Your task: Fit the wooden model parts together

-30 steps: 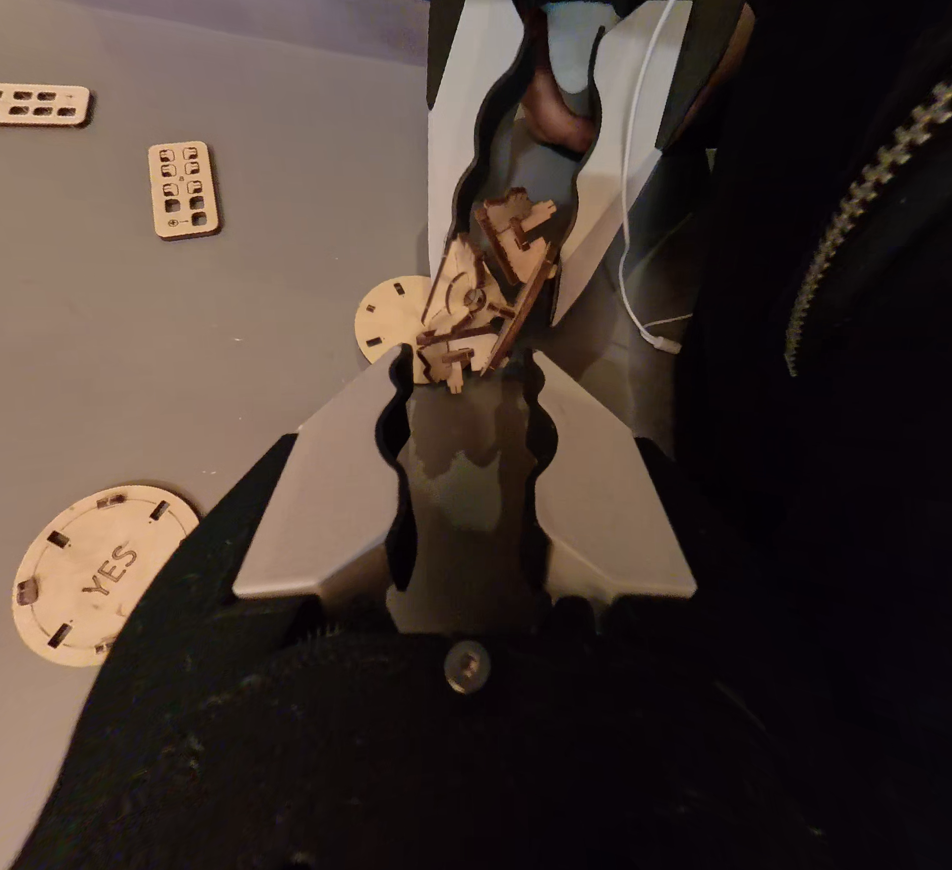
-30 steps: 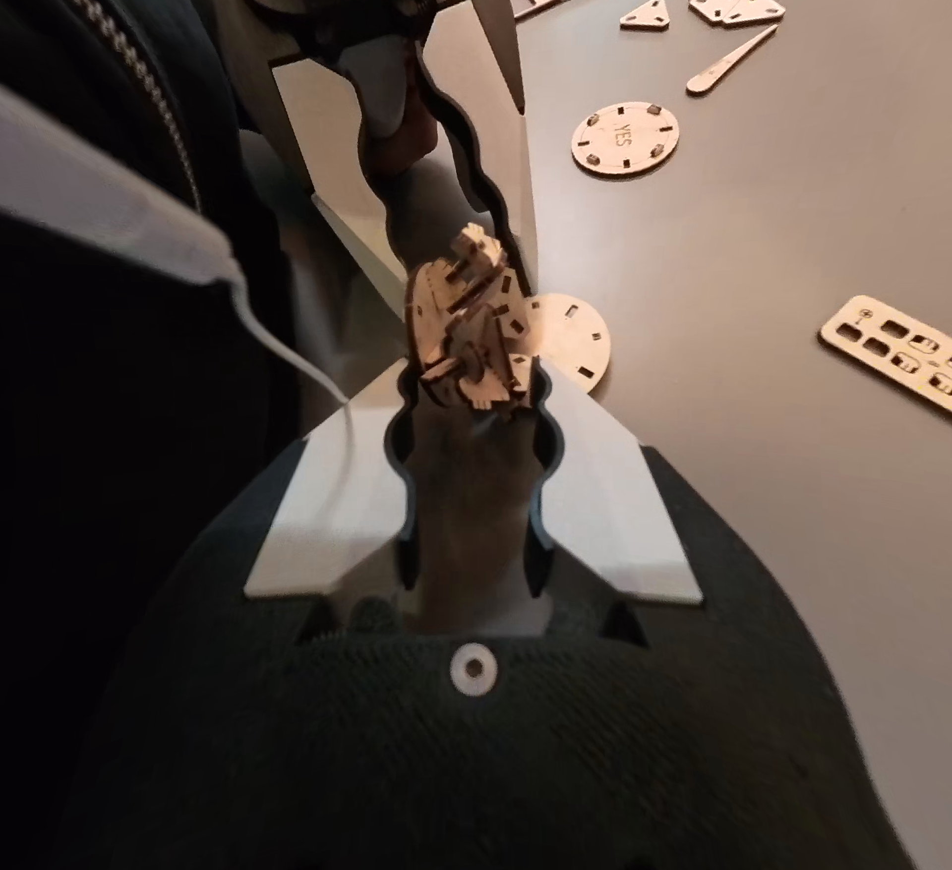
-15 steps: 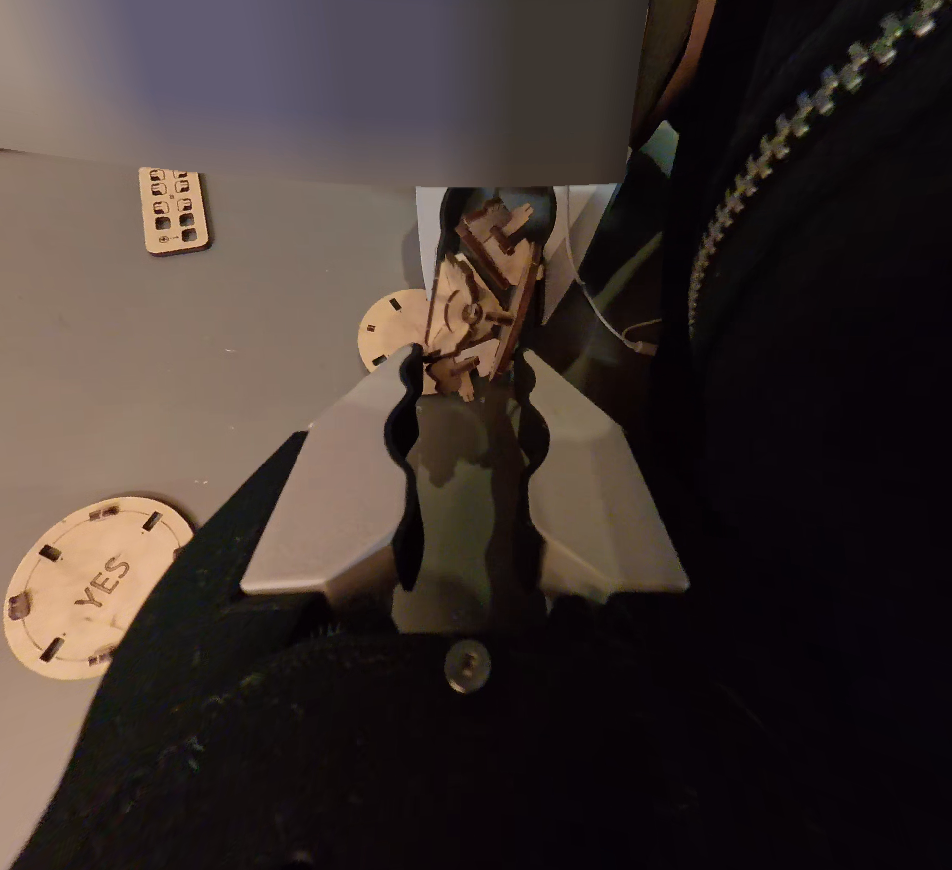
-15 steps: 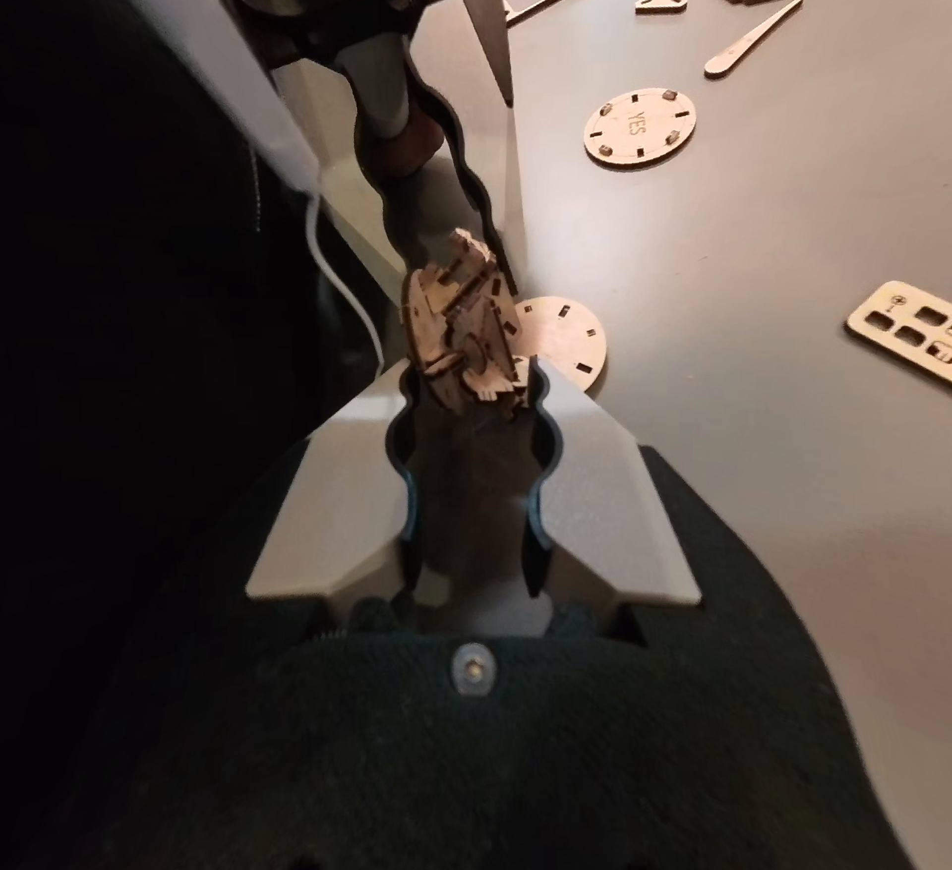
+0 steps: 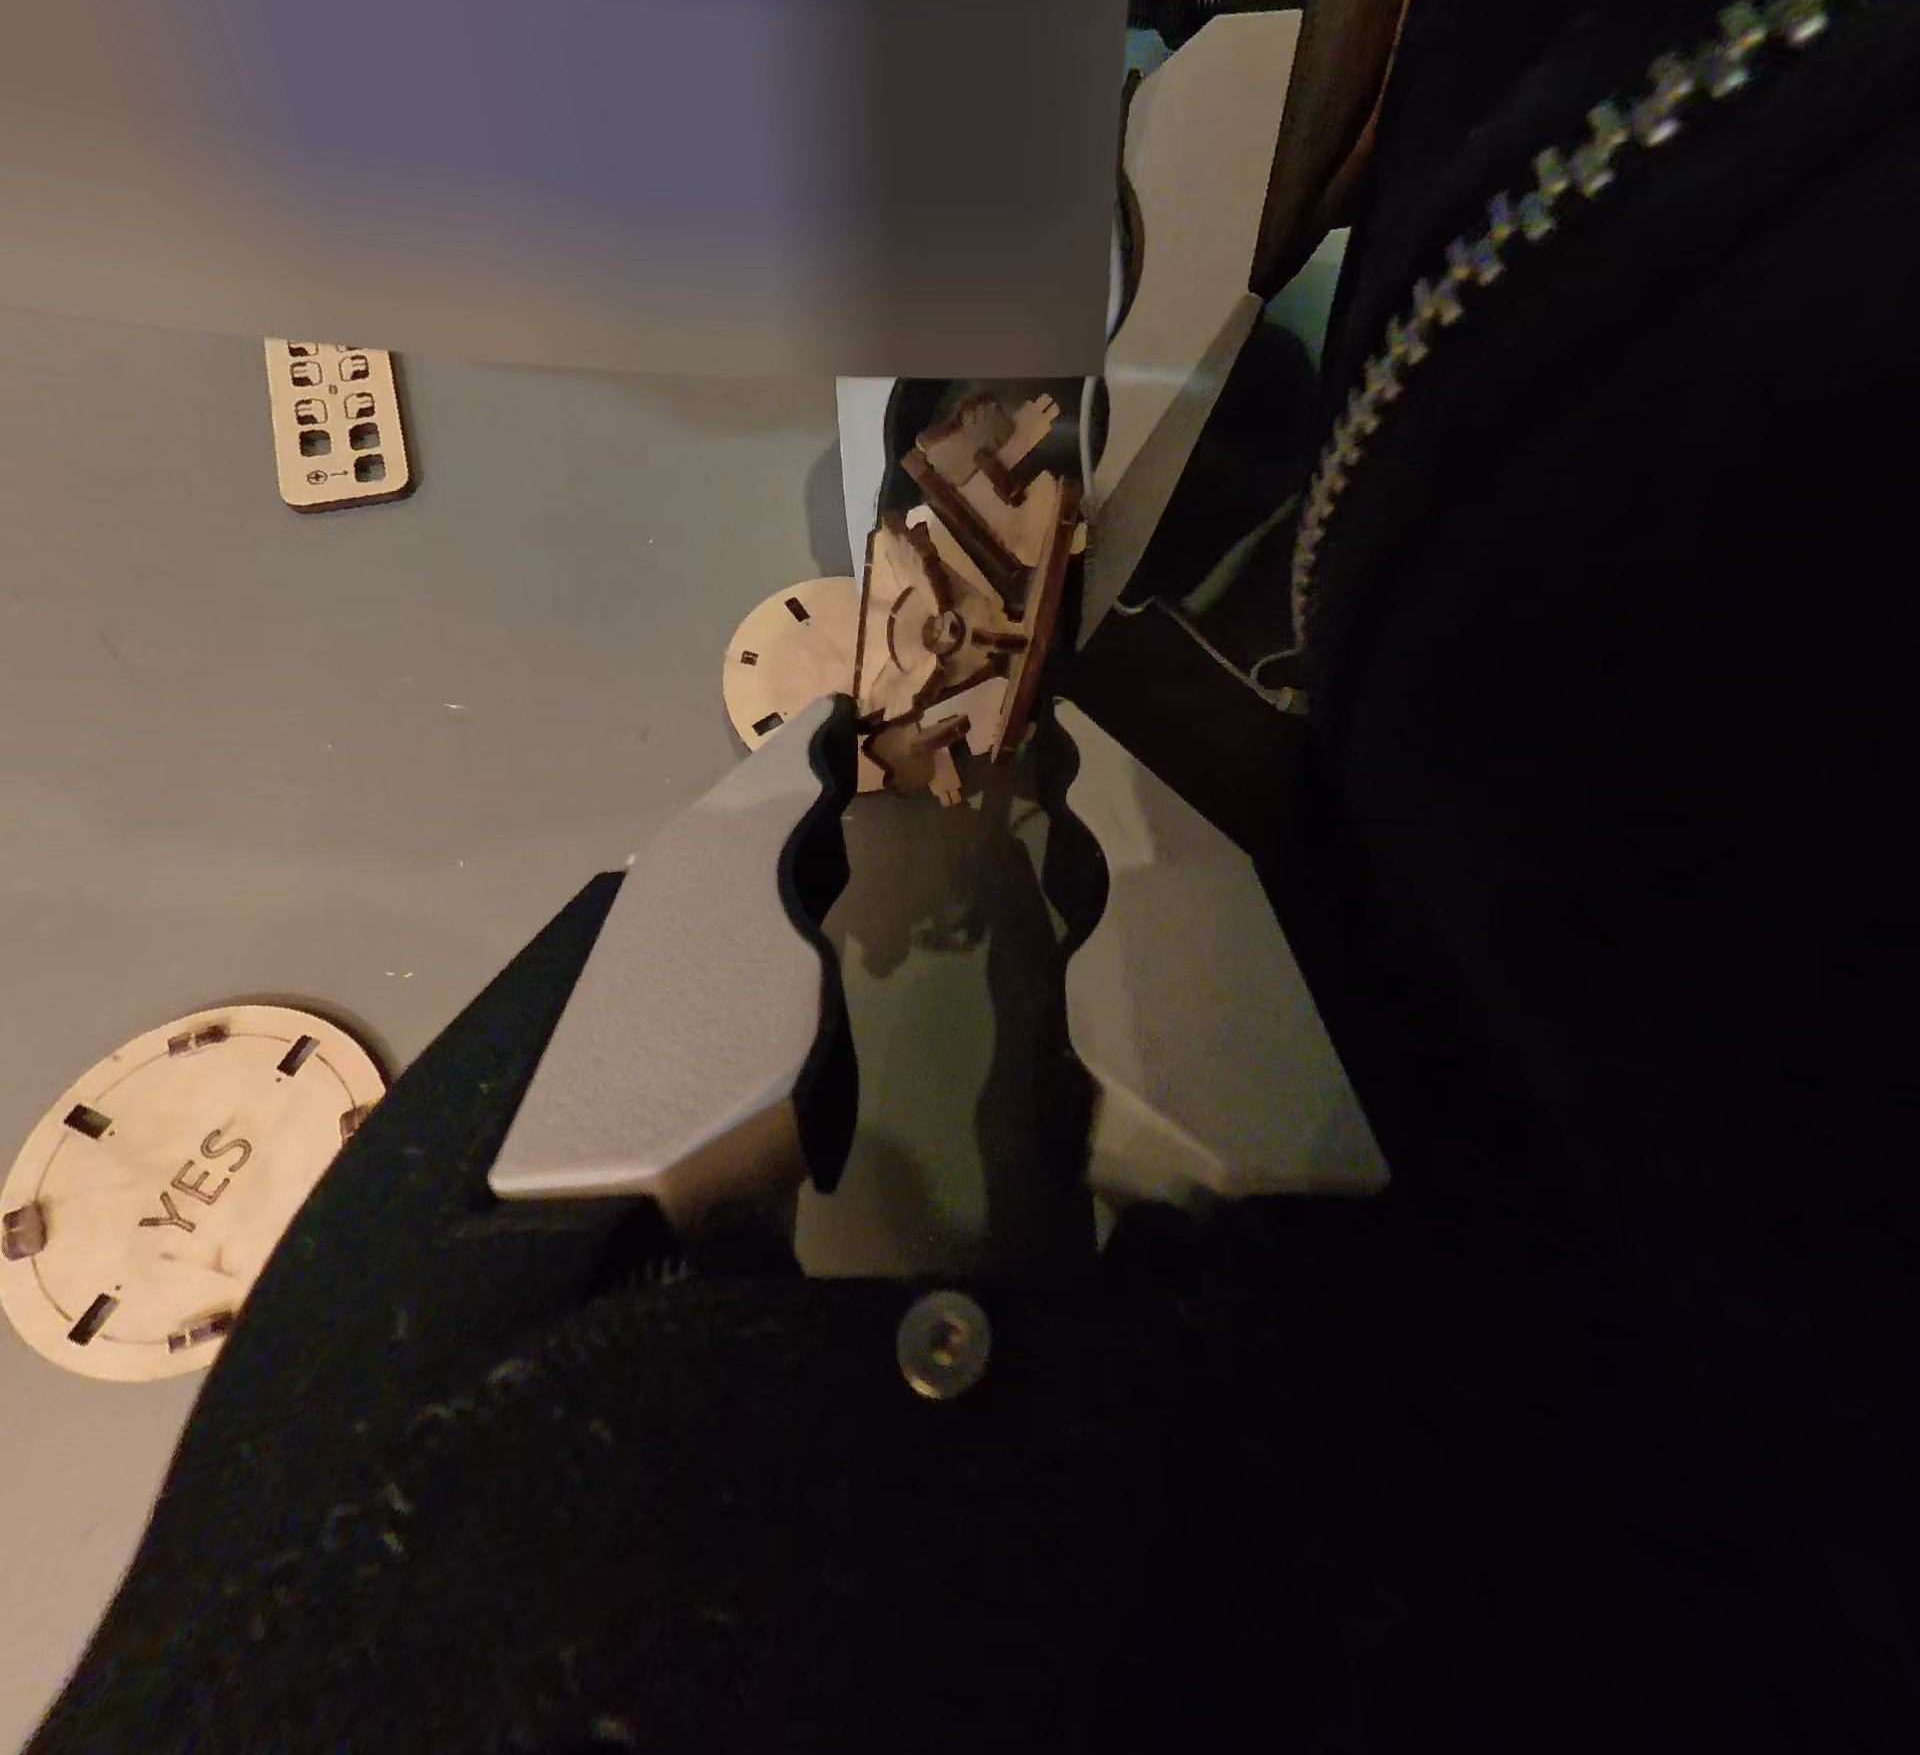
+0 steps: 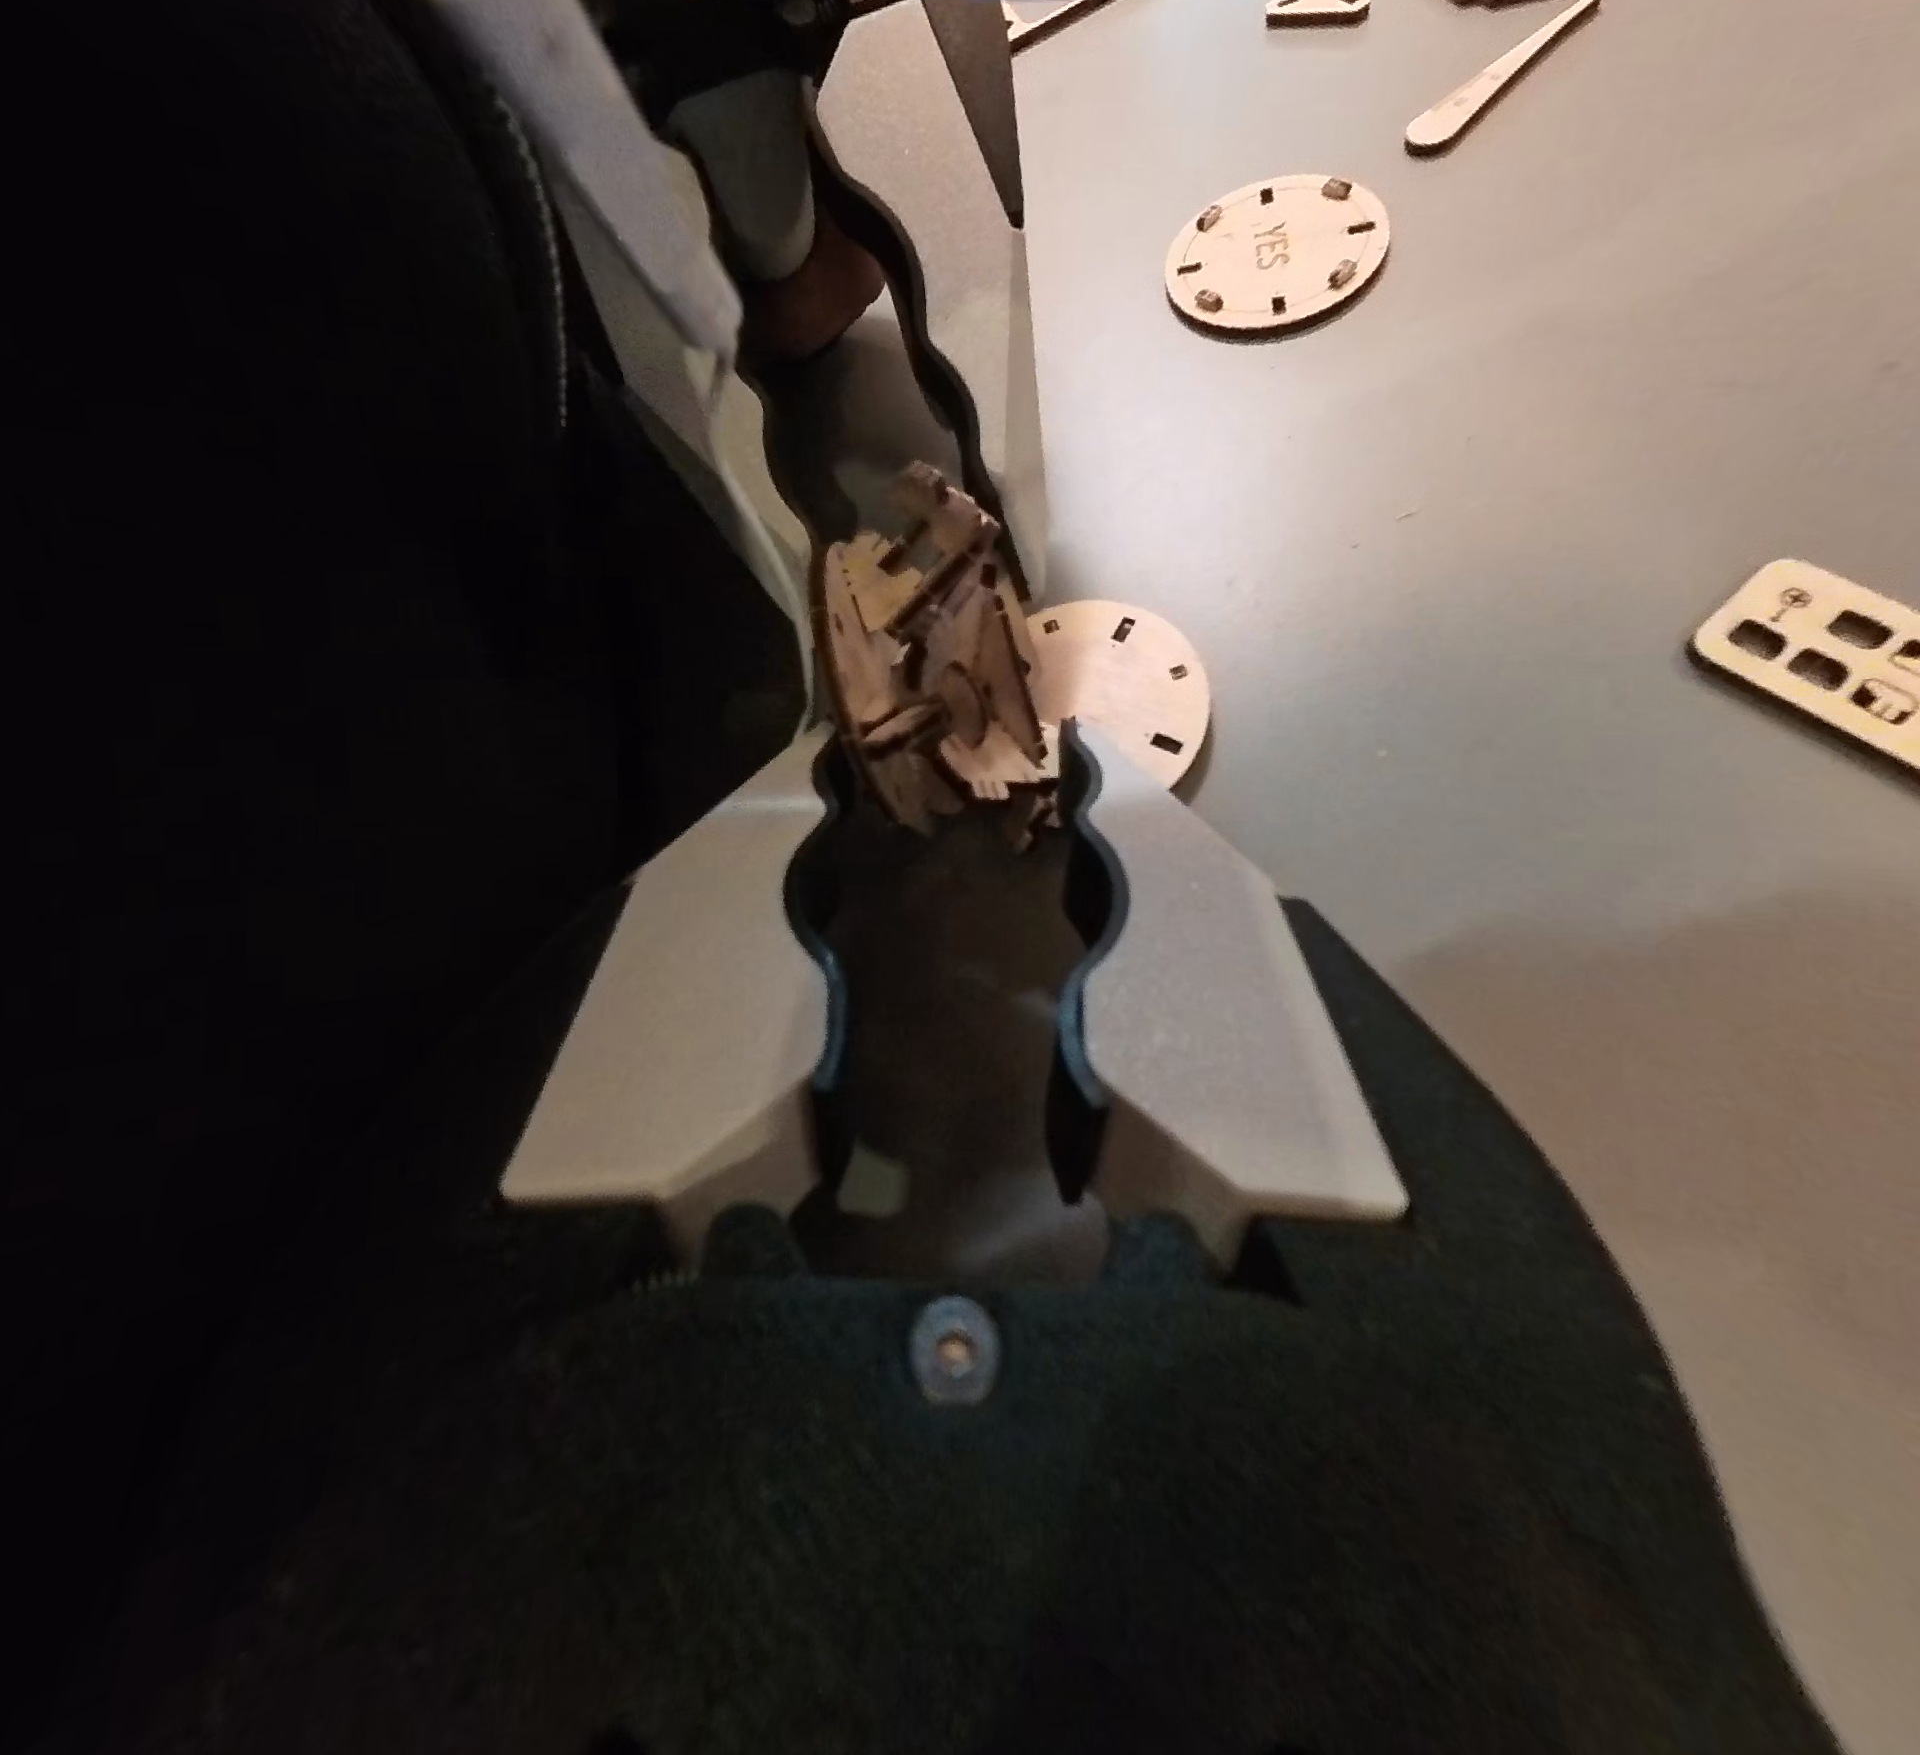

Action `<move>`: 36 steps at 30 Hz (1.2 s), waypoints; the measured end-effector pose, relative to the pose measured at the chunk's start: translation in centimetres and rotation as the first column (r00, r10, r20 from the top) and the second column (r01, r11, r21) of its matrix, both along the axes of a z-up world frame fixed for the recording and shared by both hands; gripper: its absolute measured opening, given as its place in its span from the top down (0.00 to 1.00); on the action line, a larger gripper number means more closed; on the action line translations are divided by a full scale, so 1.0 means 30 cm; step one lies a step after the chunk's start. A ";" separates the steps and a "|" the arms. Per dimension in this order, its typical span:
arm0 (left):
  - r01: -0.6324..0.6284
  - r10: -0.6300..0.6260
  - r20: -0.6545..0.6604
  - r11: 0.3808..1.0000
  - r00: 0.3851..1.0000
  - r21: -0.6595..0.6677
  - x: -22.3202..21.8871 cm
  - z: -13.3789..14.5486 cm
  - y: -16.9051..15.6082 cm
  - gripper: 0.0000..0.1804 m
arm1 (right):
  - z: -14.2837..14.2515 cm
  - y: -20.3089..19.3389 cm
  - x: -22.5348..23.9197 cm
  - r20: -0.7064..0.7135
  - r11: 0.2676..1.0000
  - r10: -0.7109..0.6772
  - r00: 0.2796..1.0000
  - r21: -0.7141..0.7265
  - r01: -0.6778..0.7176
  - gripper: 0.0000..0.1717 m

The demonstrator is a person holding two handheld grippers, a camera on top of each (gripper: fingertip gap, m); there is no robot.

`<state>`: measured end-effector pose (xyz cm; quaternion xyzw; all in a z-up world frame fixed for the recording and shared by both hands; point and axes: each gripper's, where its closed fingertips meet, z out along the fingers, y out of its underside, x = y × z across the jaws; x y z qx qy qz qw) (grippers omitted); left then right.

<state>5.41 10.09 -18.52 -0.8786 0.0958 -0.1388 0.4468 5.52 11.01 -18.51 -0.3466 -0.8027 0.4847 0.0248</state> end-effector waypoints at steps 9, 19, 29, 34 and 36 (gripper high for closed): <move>0.006 -0.006 0.021 1.000 1.000 -0.004 0.001 0.001 0.000 0.83 | -0.002 0.001 0.001 -0.023 1.000 -0.006 1.000 0.023 0.007 0.79; -0.030 0.033 0.118 0.999 0.992 -0.024 0.007 0.004 0.003 0.83 | -0.001 0.002 0.002 -0.025 1.000 -0.012 1.000 0.019 0.012 0.79; -0.064 0.076 0.234 0.996 0.969 -0.058 0.015 0.001 0.011 0.83 | -0.002 0.005 -0.001 -0.047 0.999 -0.023 0.999 0.037 0.025 0.80; -0.067 0.083 0.237 0.995 0.968 -0.077 0.018 -0.007 0.014 0.82 | -0.003 0.005 0.000 -0.051 0.999 -0.023 0.998 0.041 0.026 0.80; -0.068 0.087 0.246 0.994 0.965 -0.084 0.016 -0.010 0.011 0.82 | -0.004 0.005 -0.002 -0.047 0.999 -0.025 0.999 0.040 0.027 0.80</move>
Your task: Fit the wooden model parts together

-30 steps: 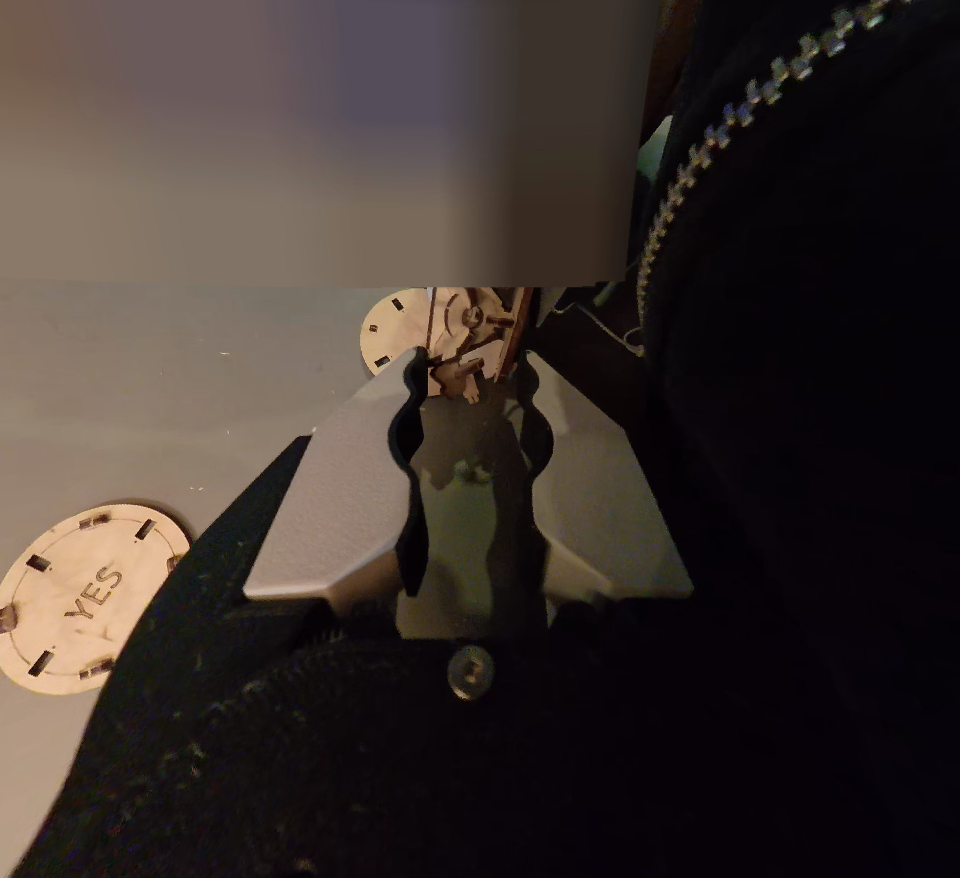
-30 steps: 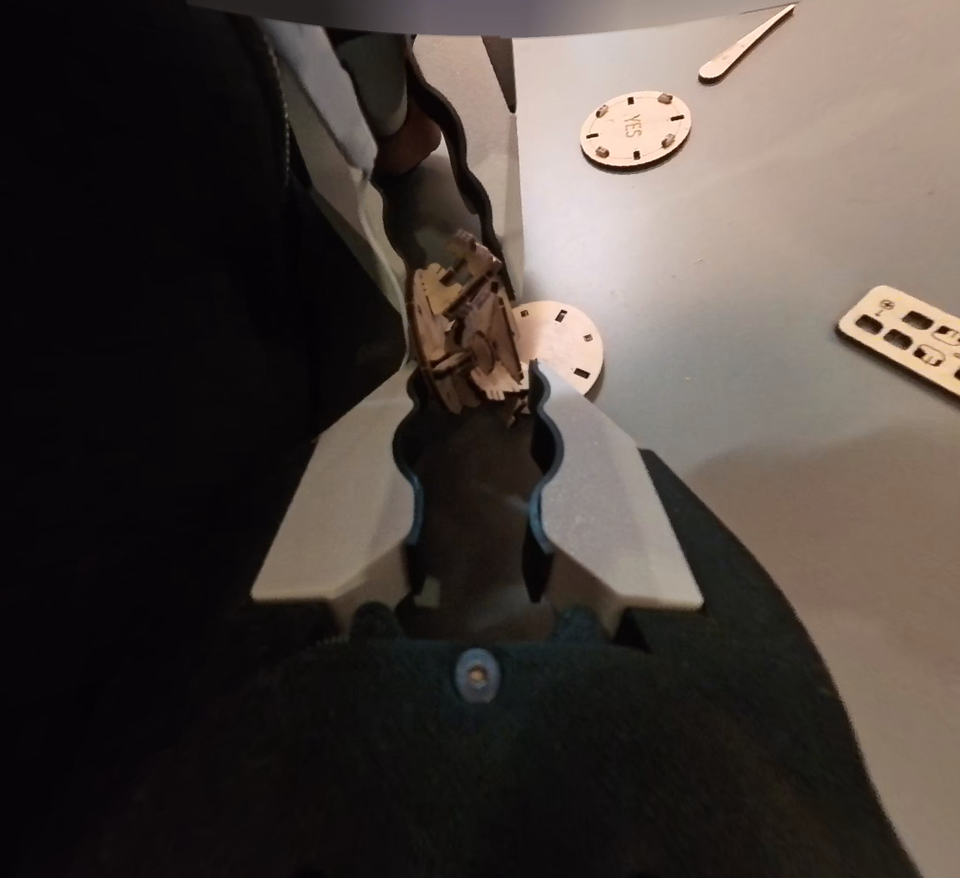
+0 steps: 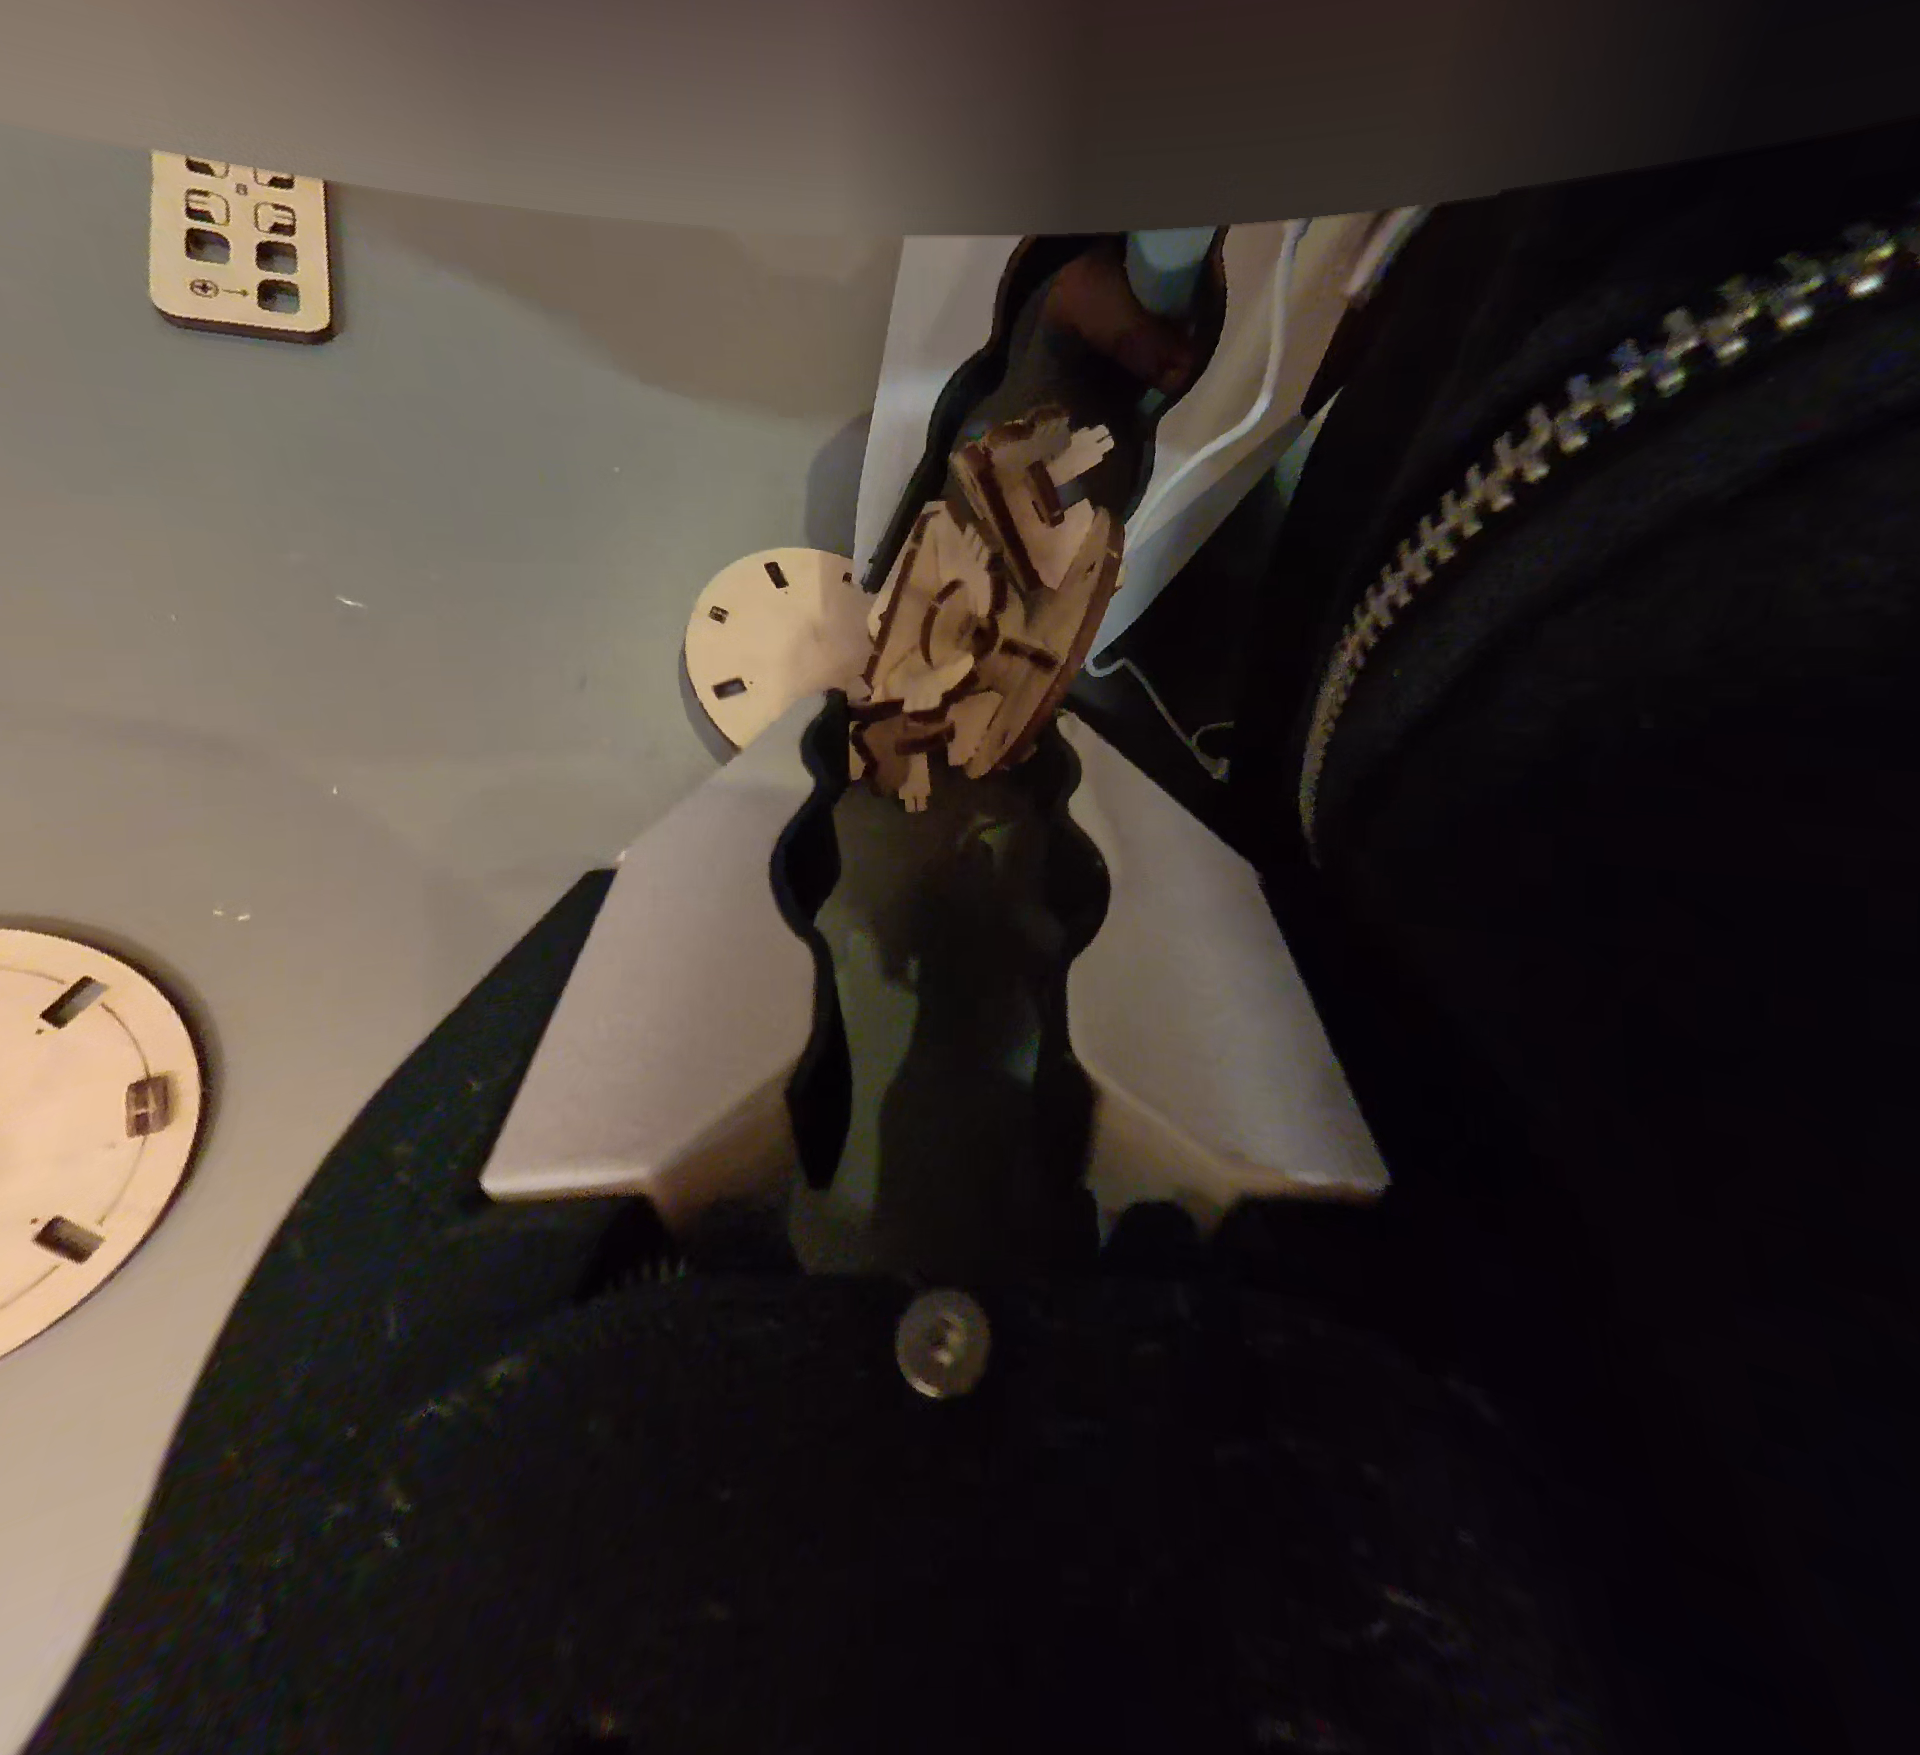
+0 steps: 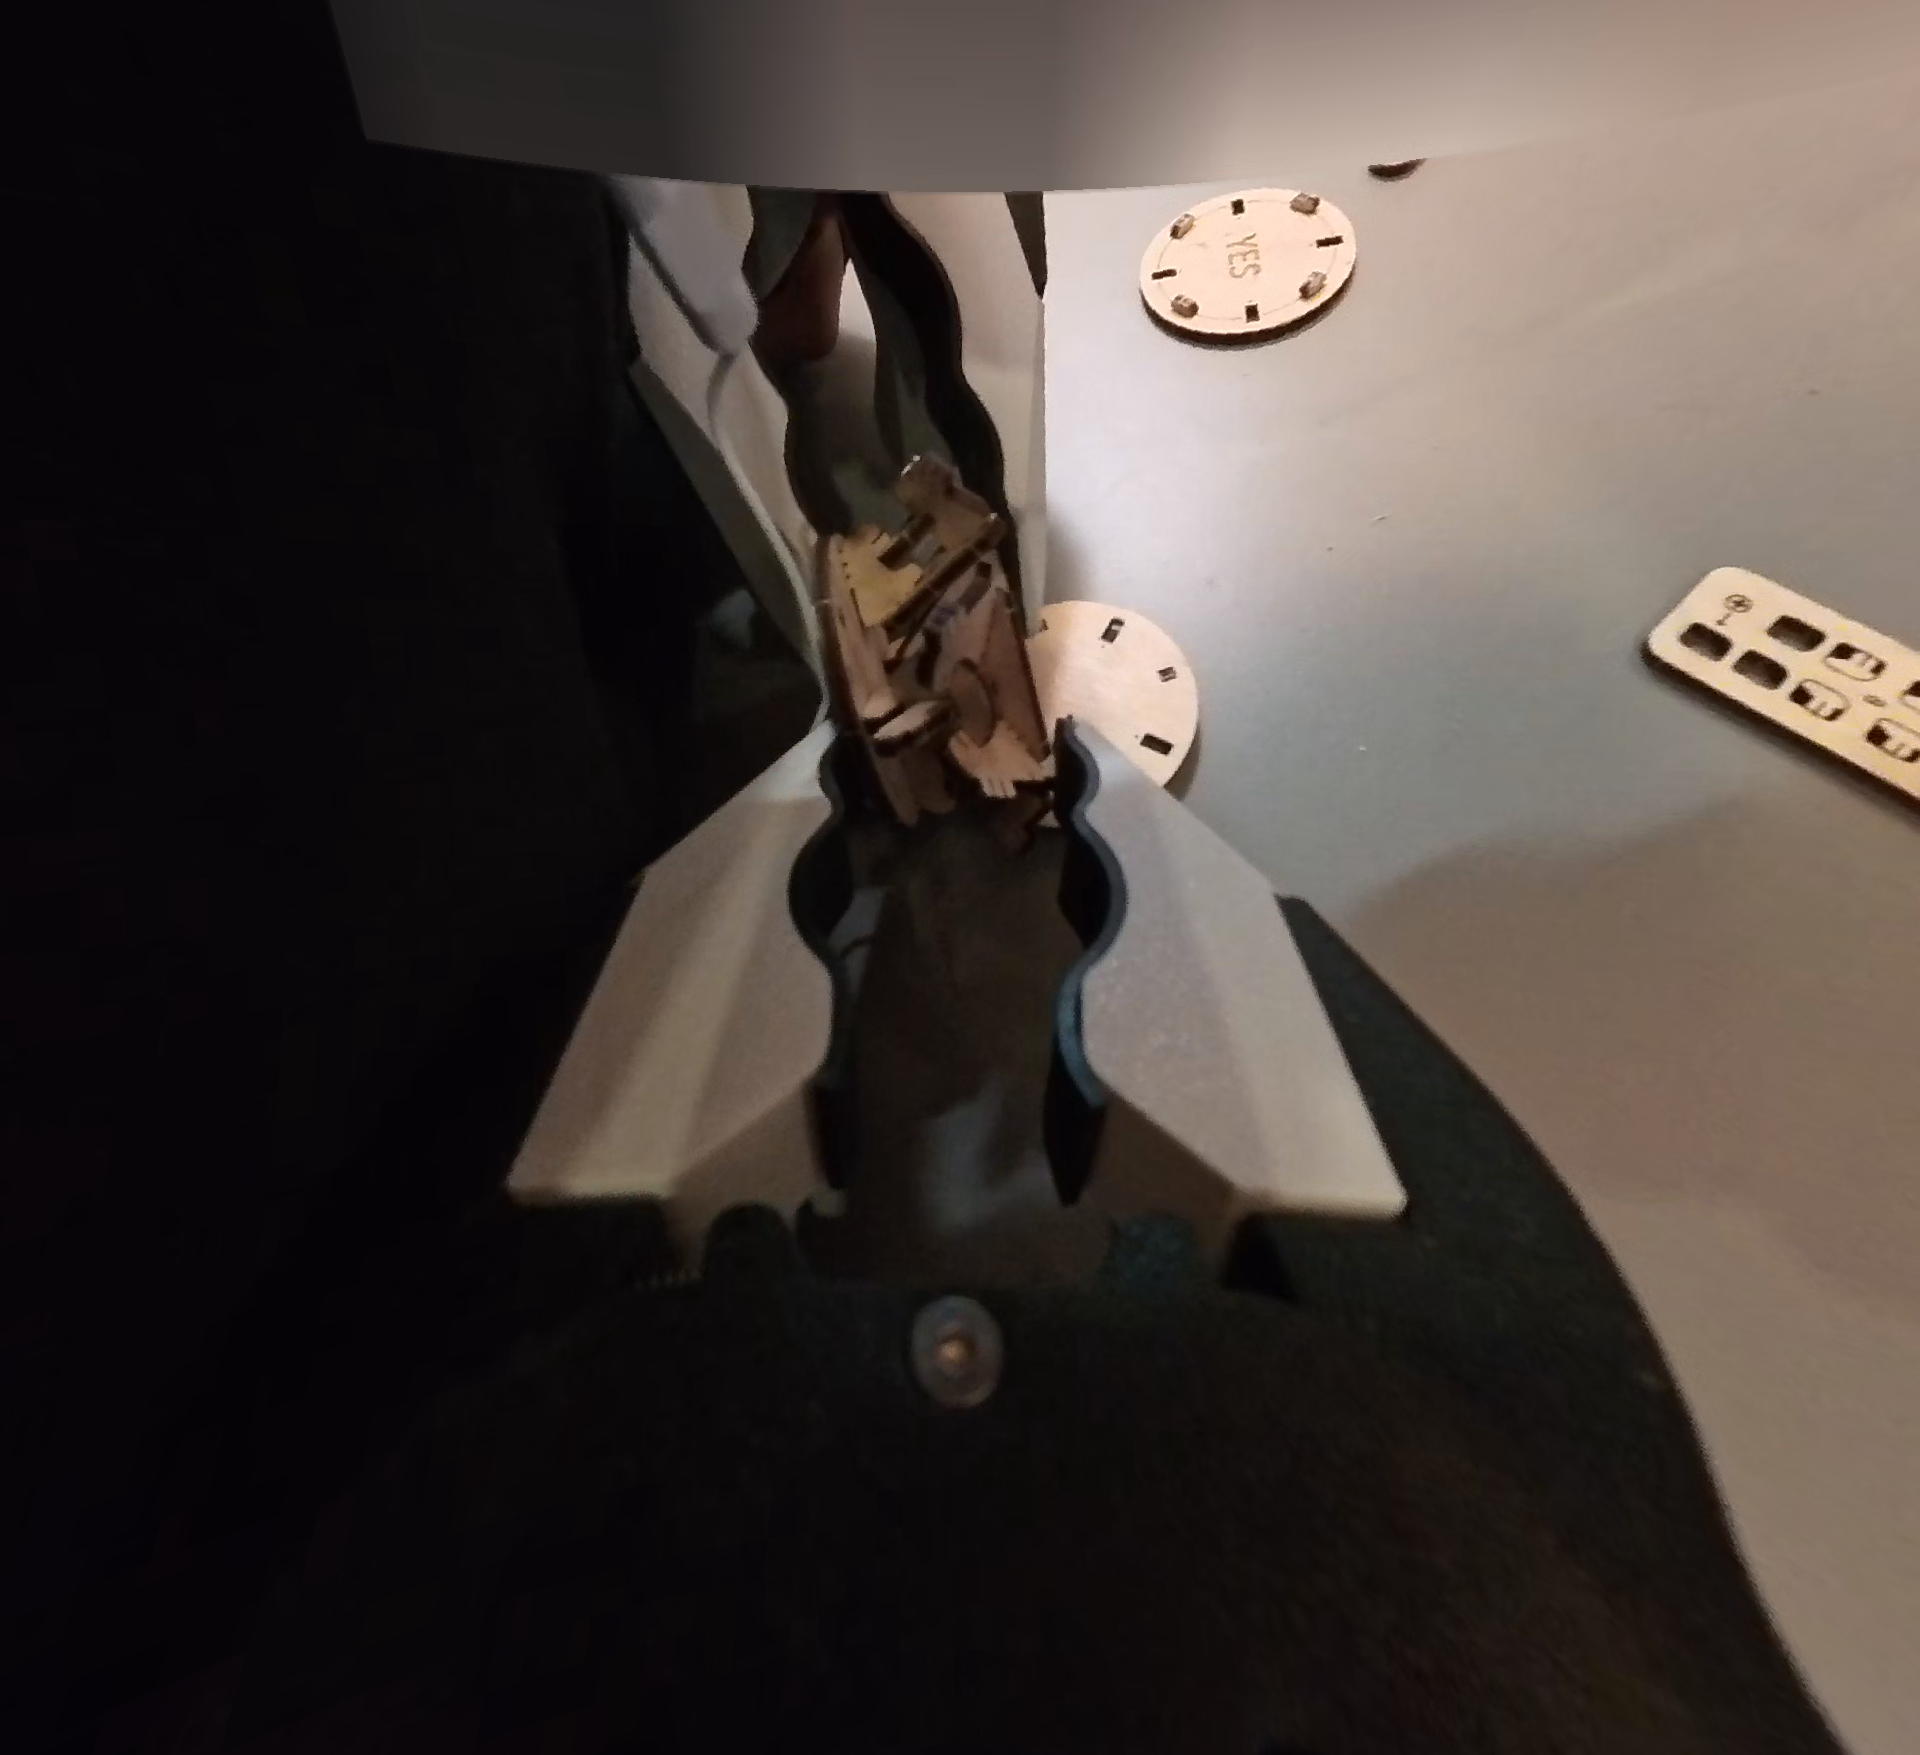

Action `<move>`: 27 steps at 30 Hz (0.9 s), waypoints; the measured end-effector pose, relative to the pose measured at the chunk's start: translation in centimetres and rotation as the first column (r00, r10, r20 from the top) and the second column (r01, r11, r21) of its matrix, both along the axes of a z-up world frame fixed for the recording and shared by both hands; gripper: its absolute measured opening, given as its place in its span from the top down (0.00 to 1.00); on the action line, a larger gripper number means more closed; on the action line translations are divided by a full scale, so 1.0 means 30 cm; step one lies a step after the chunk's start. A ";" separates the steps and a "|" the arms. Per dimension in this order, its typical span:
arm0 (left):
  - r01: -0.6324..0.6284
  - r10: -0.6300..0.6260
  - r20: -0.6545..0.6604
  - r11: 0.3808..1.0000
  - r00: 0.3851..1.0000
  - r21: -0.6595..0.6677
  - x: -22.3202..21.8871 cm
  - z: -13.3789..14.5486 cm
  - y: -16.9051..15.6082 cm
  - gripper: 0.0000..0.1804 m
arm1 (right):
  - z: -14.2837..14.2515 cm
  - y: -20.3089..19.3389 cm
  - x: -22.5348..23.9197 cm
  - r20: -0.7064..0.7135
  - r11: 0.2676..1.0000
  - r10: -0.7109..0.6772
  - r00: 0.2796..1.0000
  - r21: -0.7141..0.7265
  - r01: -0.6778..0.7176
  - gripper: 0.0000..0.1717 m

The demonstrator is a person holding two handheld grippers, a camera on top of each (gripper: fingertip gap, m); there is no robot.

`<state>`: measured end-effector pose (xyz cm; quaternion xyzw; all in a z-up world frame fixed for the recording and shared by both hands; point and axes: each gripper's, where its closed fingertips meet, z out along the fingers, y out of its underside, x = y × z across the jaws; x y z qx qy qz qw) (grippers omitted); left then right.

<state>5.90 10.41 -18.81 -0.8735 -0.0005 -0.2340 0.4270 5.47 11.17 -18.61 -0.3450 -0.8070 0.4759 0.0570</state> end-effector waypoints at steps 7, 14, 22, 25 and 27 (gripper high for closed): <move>0.014 -0.014 -0.004 1.000 1.000 0.008 -0.006 0.006 -0.022 0.83 | -0.001 0.000 -0.001 0.006 1.000 -0.001 1.000 -0.003 0.001 0.80; 0.028 -0.028 0.004 1.000 1.000 -0.006 0.000 -0.002 -0.015 0.83 | -0.001 0.000 -0.001 0.004 1.000 0.000 1.000 -0.001 0.000 0.80; 0.006 -0.005 0.025 1.000 1.000 -0.029 -0.015 -0.009 -0.024 0.79 | -0.001 0.001 -0.002 0.005 1.000 -0.003 1.000 -0.002 0.003 0.80; -0.011 0.011 -0.002 0.999 1.000 -0.042 -0.031 -0.012 -0.042 0.82 | -0.002 0.001 -0.001 0.004 1.000 -0.002 1.000 0.000 0.002 0.80; -0.016 0.016 0.004 1.000 1.000 -0.024 -0.034 -0.001 -0.048 0.86 | -0.002 0.001 -0.001 0.005 1.000 -0.002 1.000 -0.002 0.002 0.80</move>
